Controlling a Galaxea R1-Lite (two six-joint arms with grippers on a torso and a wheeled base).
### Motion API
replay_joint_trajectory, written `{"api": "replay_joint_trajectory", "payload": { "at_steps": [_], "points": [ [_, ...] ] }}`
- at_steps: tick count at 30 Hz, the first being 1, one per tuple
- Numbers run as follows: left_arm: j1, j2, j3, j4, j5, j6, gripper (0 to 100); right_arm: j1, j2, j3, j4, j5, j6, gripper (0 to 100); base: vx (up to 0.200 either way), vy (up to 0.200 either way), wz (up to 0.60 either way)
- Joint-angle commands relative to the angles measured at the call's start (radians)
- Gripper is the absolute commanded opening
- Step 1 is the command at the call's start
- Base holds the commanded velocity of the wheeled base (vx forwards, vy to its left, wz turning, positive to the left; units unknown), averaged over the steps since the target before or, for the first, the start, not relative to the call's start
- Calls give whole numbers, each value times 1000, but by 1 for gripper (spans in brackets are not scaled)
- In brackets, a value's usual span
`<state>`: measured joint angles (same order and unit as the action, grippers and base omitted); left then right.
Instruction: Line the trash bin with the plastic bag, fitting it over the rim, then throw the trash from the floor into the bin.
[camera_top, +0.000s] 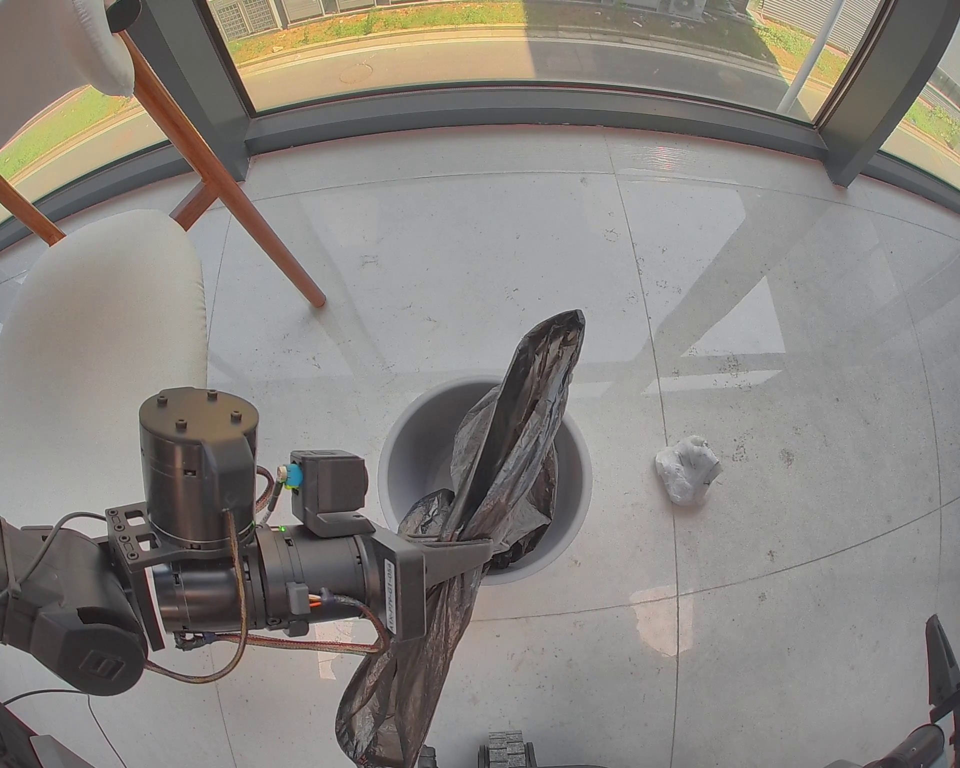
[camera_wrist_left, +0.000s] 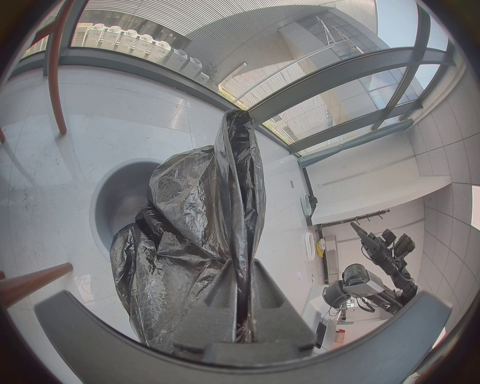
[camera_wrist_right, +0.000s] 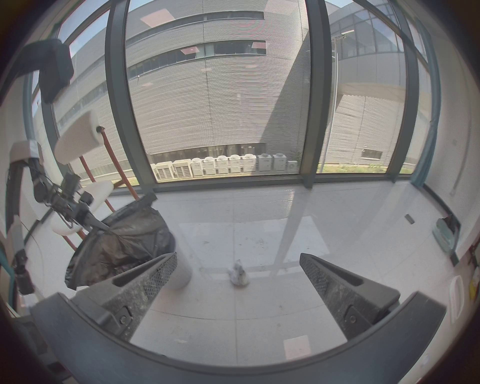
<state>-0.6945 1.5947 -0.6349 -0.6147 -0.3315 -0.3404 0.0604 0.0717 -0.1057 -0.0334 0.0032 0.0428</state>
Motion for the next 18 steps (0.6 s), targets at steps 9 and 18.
{"api": "replay_joint_trajectory", "payload": {
  "at_steps": [9,18],
  "points": [
    [-34,39,-8,-2,38,8,0,409,588,-233,-17,90,299,100,0,0,0],
    [-34,33,7,-2,71,8,0,417,881,-367,-26,242,367,100,0,0,0]
  ]
}}
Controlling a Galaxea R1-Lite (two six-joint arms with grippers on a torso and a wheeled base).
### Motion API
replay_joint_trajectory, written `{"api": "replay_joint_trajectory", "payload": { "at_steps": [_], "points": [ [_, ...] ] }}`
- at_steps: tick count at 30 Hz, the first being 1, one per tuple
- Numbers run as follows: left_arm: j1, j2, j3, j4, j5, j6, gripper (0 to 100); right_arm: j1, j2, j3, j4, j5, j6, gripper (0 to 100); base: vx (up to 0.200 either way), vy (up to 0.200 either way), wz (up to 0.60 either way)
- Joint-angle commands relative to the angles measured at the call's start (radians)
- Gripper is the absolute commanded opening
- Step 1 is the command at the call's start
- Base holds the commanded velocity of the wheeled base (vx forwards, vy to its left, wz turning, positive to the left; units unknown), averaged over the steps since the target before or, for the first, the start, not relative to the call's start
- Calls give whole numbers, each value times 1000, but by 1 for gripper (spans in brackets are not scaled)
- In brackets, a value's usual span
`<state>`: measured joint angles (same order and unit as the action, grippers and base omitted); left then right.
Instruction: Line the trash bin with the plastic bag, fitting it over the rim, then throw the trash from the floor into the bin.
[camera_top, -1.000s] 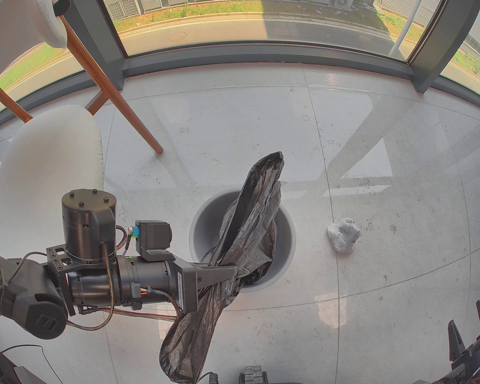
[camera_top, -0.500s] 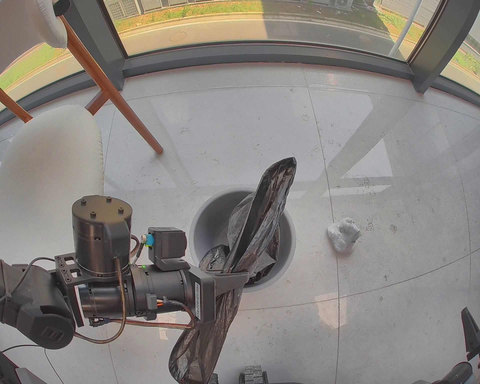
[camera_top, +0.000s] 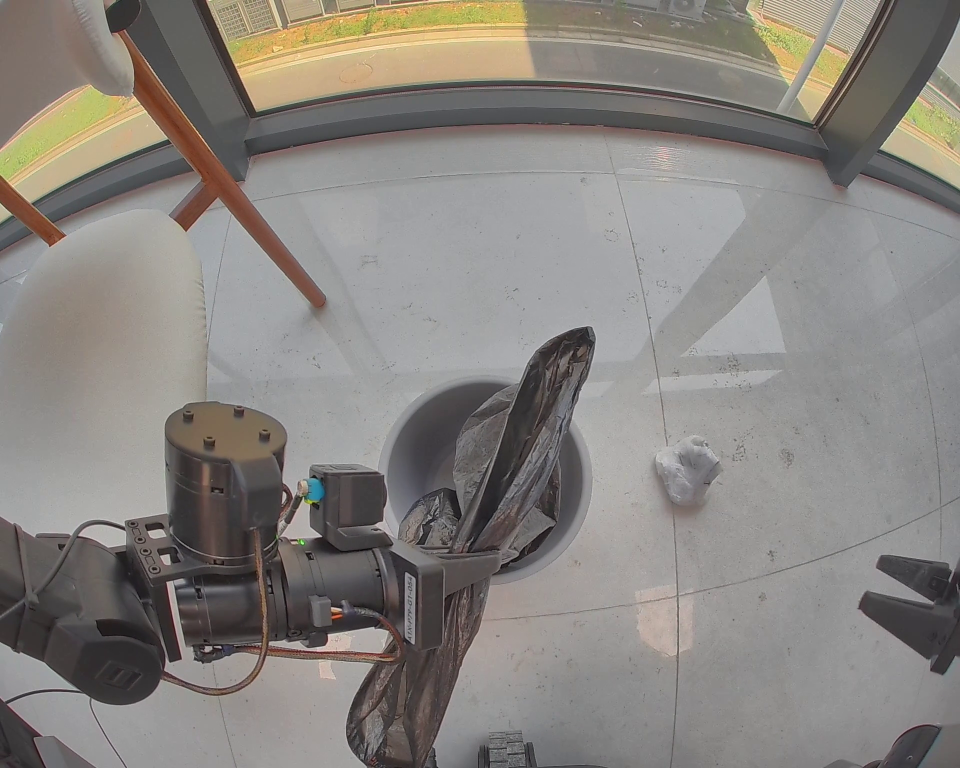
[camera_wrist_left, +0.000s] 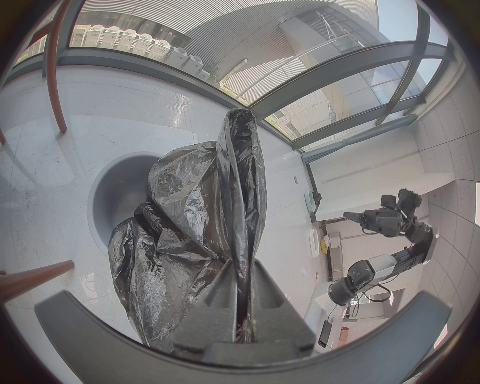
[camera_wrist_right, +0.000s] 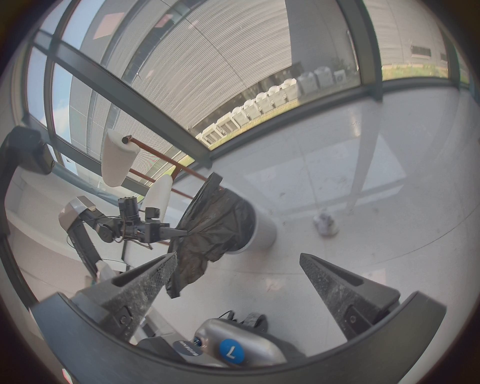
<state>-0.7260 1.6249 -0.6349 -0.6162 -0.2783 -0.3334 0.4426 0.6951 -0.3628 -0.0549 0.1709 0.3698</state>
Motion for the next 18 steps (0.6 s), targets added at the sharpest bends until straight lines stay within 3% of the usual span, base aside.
{"api": "replay_joint_trajectory", "payload": {
  "at_steps": [1,7,14,18],
  "points": [
    [-3,3,3,0,19,1,0,48,299,-139,-5,88,43,100,0,0,0],
    [-4,12,6,0,59,2,0,87,428,-240,-5,93,54,100,0,0,0],
    [-18,23,4,1,68,7,0,193,583,-358,1,90,58,100,0,0,0],
    [-18,30,6,3,83,66,0,260,661,-413,0,75,60,100,0,0,0]
  ]
}}
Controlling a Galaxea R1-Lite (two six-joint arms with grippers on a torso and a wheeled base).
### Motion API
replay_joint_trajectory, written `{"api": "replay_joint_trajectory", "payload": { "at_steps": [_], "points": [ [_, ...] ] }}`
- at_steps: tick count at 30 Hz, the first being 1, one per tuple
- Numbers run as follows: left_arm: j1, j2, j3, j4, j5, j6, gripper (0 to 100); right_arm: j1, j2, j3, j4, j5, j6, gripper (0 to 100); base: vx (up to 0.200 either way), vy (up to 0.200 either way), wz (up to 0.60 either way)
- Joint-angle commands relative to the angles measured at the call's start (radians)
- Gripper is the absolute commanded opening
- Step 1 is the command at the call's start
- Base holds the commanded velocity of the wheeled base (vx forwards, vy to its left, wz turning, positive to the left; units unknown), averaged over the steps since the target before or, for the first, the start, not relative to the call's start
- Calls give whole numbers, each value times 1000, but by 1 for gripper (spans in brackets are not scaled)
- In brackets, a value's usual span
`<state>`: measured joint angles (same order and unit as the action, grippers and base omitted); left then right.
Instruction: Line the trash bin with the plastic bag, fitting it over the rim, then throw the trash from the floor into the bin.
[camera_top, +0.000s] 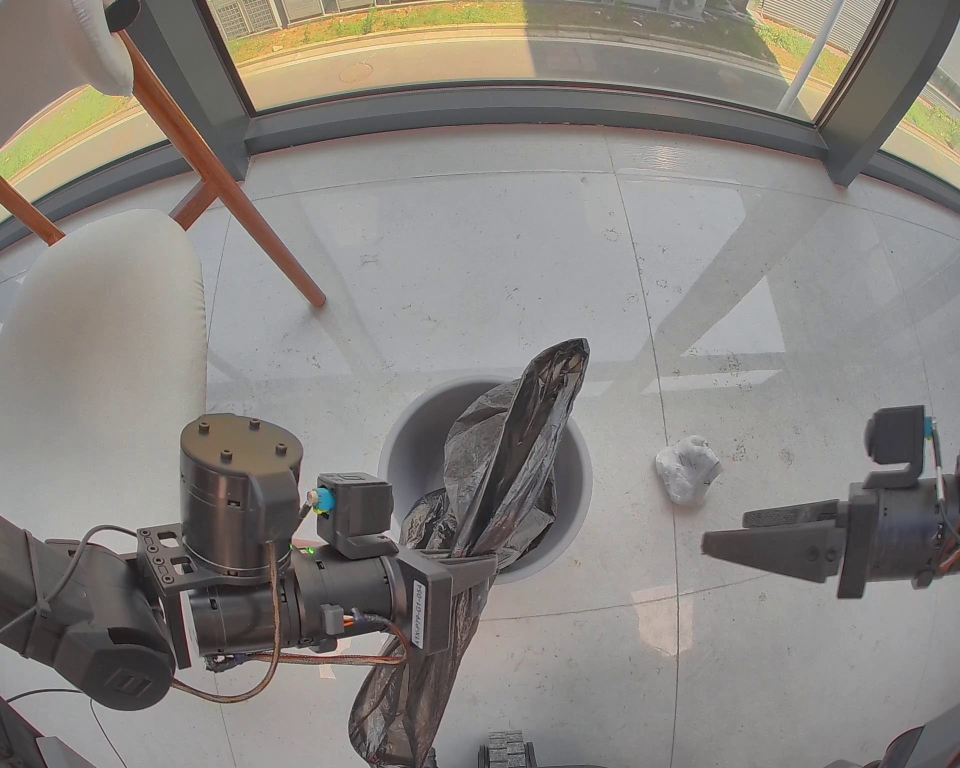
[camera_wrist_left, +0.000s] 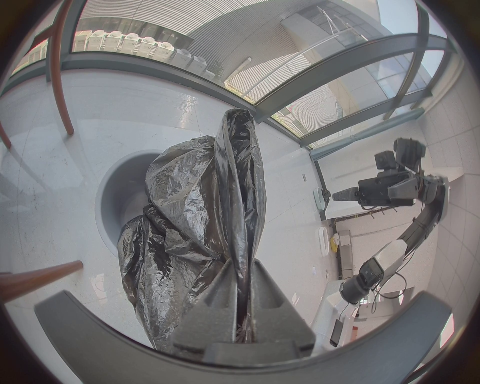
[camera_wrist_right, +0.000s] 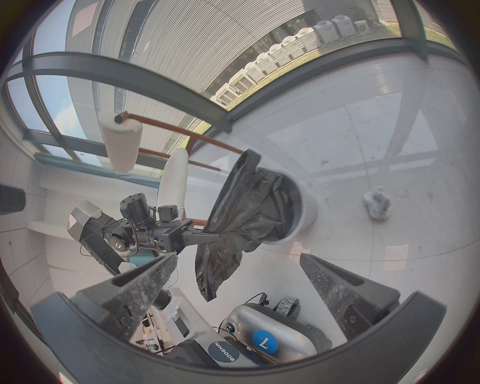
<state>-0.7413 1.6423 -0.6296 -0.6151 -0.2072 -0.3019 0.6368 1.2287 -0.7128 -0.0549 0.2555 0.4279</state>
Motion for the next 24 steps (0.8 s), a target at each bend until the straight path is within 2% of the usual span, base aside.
{"api": "replay_joint_trajectory", "payload": {
  "at_steps": [1,3,6,12,14,17,24],
  "points": [
    [-3,13,1,2,12,35,0,66,127,-63,0,-10,2,100,0,0,0],
    [-4,34,-2,2,71,58,0,84,199,-122,6,-32,2,100,0,0,0],
    [-13,34,-5,6,89,60,0,84,276,-166,6,-56,3,100,0,0,0],
    [-20,34,2,6,98,84,0,73,397,-275,7,-151,5,100,0,0,0],
    [-20,36,2,6,101,89,0,72,411,-292,9,-163,6,100,0,0,0],
    [-20,34,-1,5,106,90,0,72,476,-355,6,-216,26,100,0,0,0],
    [-44,36,2,2,112,90,0,57,566,-493,10,-292,69,100,0,0,0]
  ]
}}
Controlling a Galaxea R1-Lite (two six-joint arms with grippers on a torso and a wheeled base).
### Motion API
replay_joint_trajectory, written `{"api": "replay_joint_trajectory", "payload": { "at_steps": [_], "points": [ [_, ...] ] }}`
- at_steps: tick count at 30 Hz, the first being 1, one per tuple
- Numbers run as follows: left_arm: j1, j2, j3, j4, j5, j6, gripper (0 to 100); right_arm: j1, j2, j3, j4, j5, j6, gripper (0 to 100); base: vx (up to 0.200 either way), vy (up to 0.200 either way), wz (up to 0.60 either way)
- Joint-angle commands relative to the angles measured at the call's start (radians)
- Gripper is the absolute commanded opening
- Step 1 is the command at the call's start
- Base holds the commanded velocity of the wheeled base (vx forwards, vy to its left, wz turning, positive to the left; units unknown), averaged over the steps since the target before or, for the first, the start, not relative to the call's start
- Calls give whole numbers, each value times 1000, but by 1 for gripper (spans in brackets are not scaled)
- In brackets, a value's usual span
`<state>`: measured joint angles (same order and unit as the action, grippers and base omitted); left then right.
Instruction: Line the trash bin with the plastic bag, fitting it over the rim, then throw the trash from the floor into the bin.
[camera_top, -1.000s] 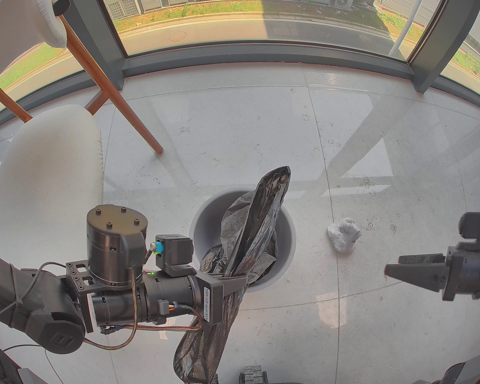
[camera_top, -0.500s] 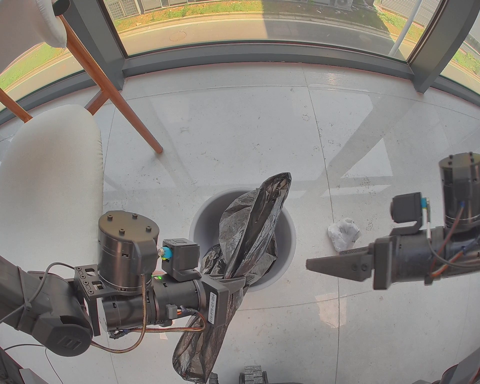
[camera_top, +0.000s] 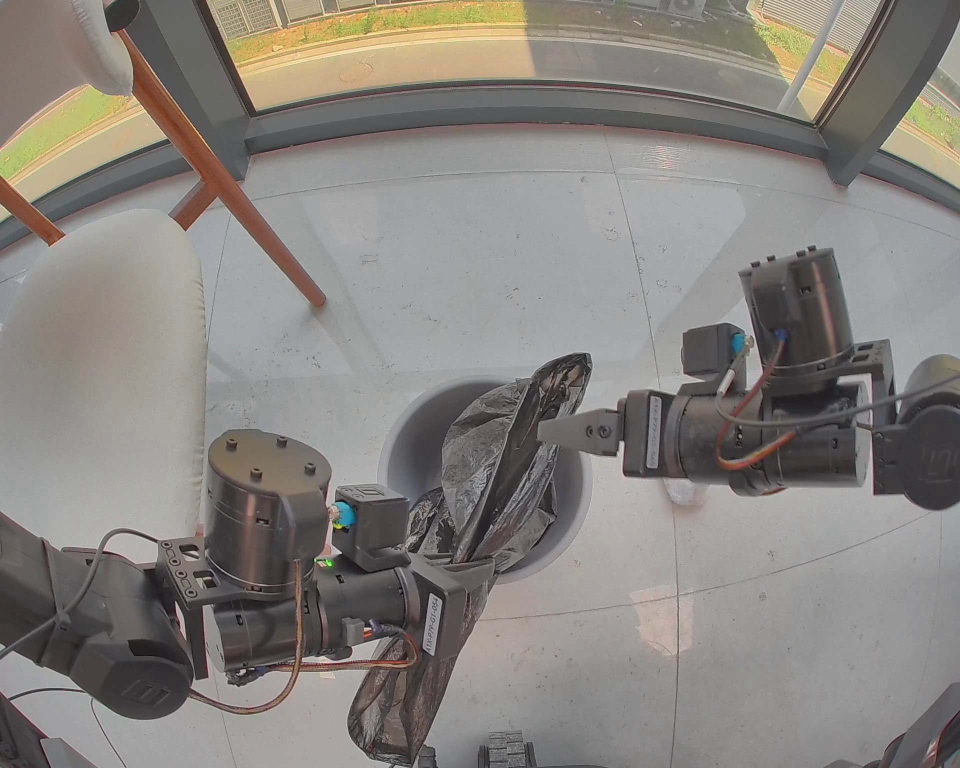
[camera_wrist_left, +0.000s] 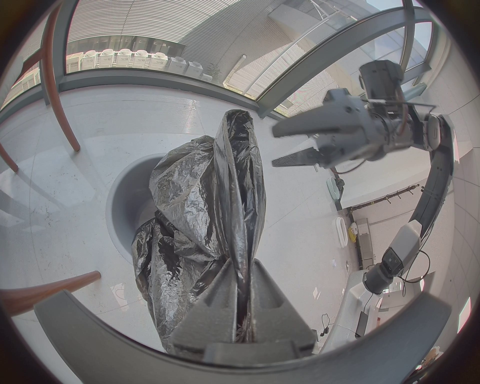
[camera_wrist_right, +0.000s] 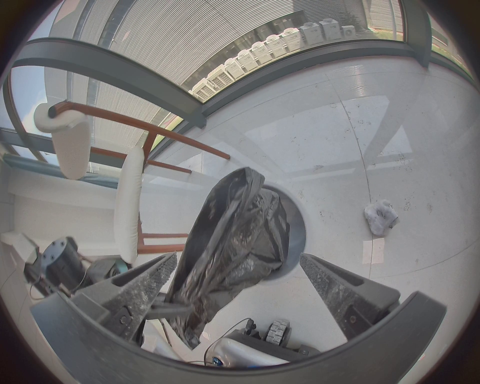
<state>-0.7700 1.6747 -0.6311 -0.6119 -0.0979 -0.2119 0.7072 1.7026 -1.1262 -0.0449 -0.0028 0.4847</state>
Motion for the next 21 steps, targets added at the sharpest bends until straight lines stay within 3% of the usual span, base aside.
{"api": "replay_joint_trajectory", "payload": {
  "at_steps": [1,7,21],
  "points": [
    [-17,3,4,-2,3,0,0,-17,103,-93,0,-46,14,100,0,0,0],
    [-18,5,-2,-2,4,2,0,-25,137,-135,3,-75,11,100,0,0,0],
    [-15,13,-1,-2,4,0,0,-43,94,-104,3,-72,12,100,0,0,0]
  ]
}}
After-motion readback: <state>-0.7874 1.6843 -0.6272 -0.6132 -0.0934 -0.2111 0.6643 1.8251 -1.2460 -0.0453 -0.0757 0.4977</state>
